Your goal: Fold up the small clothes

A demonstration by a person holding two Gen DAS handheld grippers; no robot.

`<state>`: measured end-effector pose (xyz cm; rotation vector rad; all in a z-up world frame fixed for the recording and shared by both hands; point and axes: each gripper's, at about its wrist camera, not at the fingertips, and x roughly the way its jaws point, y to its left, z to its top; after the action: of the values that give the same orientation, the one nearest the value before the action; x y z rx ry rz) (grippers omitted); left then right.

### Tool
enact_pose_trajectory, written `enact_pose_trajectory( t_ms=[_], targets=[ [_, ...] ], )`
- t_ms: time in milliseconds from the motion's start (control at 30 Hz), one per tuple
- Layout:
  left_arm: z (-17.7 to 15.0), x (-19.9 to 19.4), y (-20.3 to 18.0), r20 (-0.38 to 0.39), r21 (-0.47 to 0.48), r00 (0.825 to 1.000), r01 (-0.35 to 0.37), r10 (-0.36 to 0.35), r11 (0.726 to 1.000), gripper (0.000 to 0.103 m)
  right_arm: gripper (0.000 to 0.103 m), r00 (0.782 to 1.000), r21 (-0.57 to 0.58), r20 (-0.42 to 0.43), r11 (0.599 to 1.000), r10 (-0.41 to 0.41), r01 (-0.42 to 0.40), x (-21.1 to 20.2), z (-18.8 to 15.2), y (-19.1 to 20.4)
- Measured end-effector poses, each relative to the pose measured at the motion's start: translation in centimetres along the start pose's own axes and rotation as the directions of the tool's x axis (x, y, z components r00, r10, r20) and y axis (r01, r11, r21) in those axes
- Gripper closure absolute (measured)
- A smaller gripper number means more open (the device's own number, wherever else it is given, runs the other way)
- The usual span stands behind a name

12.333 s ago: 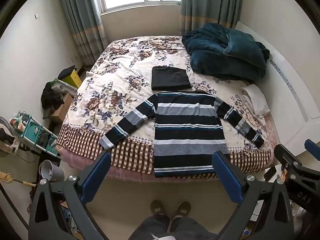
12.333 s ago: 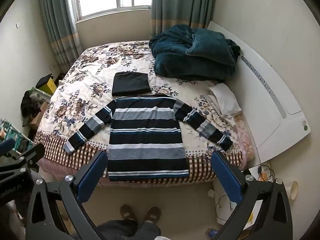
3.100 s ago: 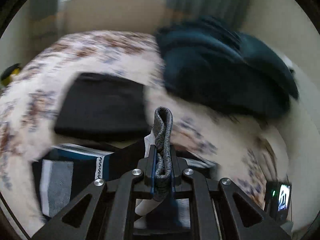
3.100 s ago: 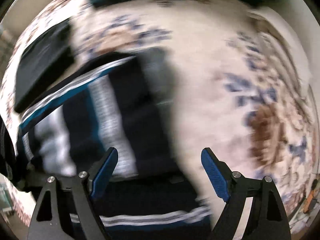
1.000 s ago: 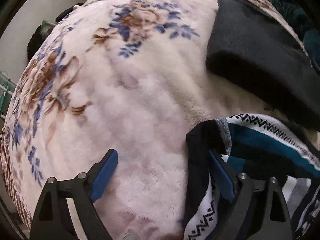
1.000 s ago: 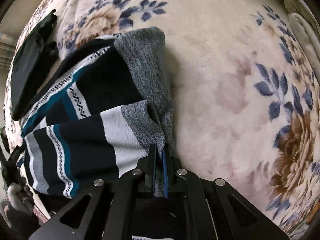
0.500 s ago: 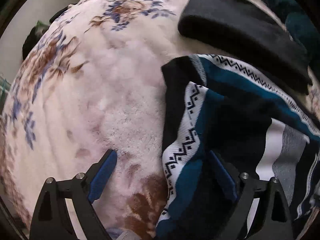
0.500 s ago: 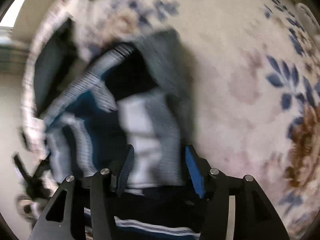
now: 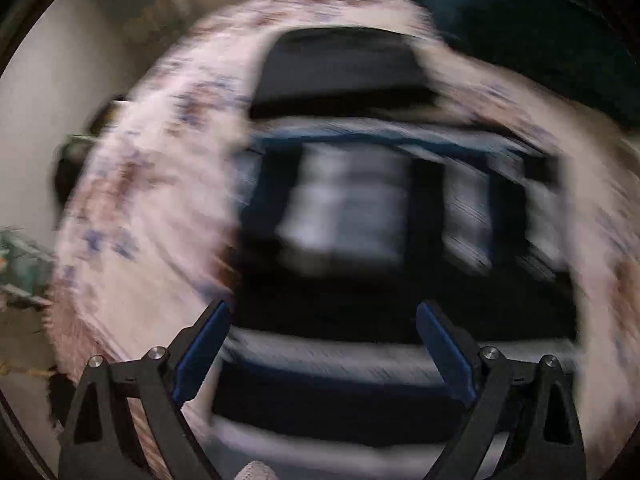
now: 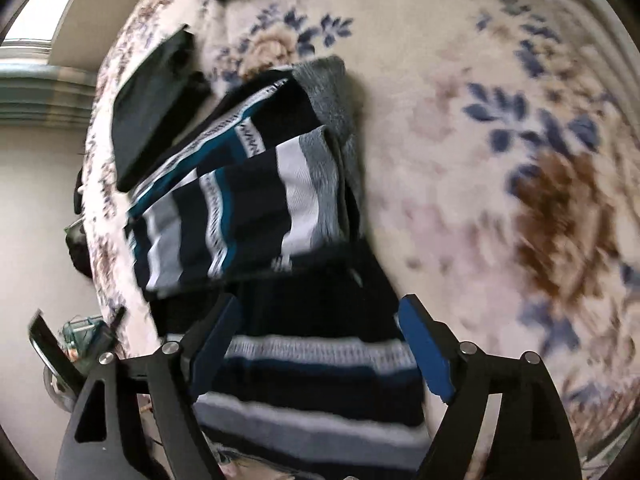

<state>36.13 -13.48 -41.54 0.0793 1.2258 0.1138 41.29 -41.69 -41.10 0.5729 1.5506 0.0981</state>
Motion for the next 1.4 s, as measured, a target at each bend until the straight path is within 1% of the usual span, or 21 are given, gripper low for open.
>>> enact_pose_trajectory(
  t_ms=[100,167,233,300,433,533,567,600,667,700,733,767,800,833,900,1000,1200,1267,1300,1333,1400],
  targets=[
    [-4.1,-1.6,-5.4,-0.048,0.064,0.995,0.086,-0.083,0.994,0.008,0.019,1.0,-0.007,0.008,1.0,-0.012,0.012,-4.3,-2.1,-1.6],
    [-7.6,-2.1,-10.2,-0.088,0.132,0.991,0.109,-0.098,0.985,0.008,0.019,0.998,-0.03,0.027,0.998,-0.048,0.049,-6.6,-2.9,-2.8],
    [-10.7,-1.8,-14.5,-0.142,0.163,0.982,0.151,-0.128,0.975,0.008,0.019,0.996,-0.043,0.032,0.996,-0.079,0.08,-8.4,-3.2,-4.5],
    [-12.9,-1.2,-17.7,-0.197,0.179,0.972,0.165,-0.129,0.97,0.008,0.019,0.996,-0.042,0.024,0.995,-0.085,0.086,-9.0,-2.9,-6.7],
    [-17.0,1.1,-23.4,-0.278,0.184,0.957,0.142,-0.087,0.973,0.008,0.019,0.995,-0.059,-0.013,0.994,-0.096,0.096,-7.0,-0.1,-10.1],
    [-19.4,3.6,-25.4,-0.381,0.108,0.922,0.116,-0.067,0.987,0.008,0.019,0.994,-0.095,-0.062,0.992,-0.089,0.083,-4.3,2.0,-11.4],
    [-19.8,4.1,-25.6,-0.396,0.099,0.917,0.102,-0.055,0.99,0.008,0.019,0.993,-0.106,-0.073,0.991,-0.088,0.08,-3.4,2.3,-11.3],
    [-20.4,4.7,-25.8,-0.403,0.092,0.914,0.077,-0.033,0.993,0.008,0.019,0.993,-0.121,-0.09,0.99,-0.08,0.069,-2.3,2.9,-11.4],
    [-20.8,5.1,-25.7,-0.378,0.082,0.925,0.053,-0.018,0.995,0.008,0.019,0.991,-0.136,-0.118,0.99,-0.055,0.039,-0.3,4.0,-11.1],
    [-20.9,5.1,-25.4,-0.354,0.069,0.935,0.048,-0.02,0.997,0.011,0.019,0.99,-0.142,-0.136,0.99,-0.031,0.012,0.9,4.6,-10.8],
    [-21.1,5.0,-25.2,-0.331,0.057,0.943,0.044,-0.022,0.997,0.028,0.019,0.989,-0.151,-0.151,0.988,-0.001,-0.022,2.0,5.2,-10.3],
    [-21.2,4.9,-24.7,-0.311,0.043,0.95,0.042,-0.027,0.998,0.038,0.019,0.987,-0.16,-0.16,0.986,0.021,-0.047,3.1,5.8,-9.7],
    [-21.1,4.7,-24.2,-0.288,0.031,0.957,0.04,-0.03,0.999,0.063,0.019,0.984,-0.168,-0.175,0.983,0.045,-0.074,4.5,6.5,-8.9],
    [-21.0,4.5,-23.8,-0.271,0.029,0.962,0.033,-0.023,0.999,0.081,0.019,0.979,-0.172,-0.191,0.979,0.076,-0.11,5.7,7.1,-8.2],
    [-20.9,4.3,-22.9,-0.248,0.027,0.969,0.021,-0.014,0.999,0.094,0.019,0.968,-0.167,-0.209,0.971,0.136,-0.172,8.1,8.3,-6.8],
    [-20.5,4.0,-21.3,-0.22,0.011,0.975,0.01,-0.008,1.0,0.095,0.019,0.958,-0.156,-0.203,0.959,0.204,-0.238,11.1,10.6,-4.7],
    [-20.3,2.7,-18.8,-0.168,0.004,0.986,-0.011,0.011,1.0,0.095,0.018,0.961,-0.086,-0.138,0.964,0.238,-0.251,14.9,14.2,-2.5],
    [-20.3,1.7,-18.8,-0.151,0.012,0.988,-0.014,0.016,1.0,0.096,0.026,0.957,-0.066,-0.088,0.957,0.276,-0.283,14.8,14.4,-2.4],
    [-20.2,1.3,-18.7,-0.144,0.015,0.989,-0.015,0.017,1.0,0.096,0.065,0.957,-0.064,-0.077,0.956,0.281,-0.286,14.8,14.3,-2.2],
    [-20.1,1.0,-18.8,-0.138,0.019,0.99,-0.017,0.02,1.0,0.096,0.085,0.956,-0.055,-0.078,0.956,0.282,-0.287,14.9,14.3,-2.1],
    [-20.3,-0.1,-19.7,-0.125,0.029,0.992,-0.024,0.028,0.999,0.096,0.086,0.95,-0.036,-0.058,0.951,0.306,-0.308,14.5,14.0,-2.0]
  ],
)
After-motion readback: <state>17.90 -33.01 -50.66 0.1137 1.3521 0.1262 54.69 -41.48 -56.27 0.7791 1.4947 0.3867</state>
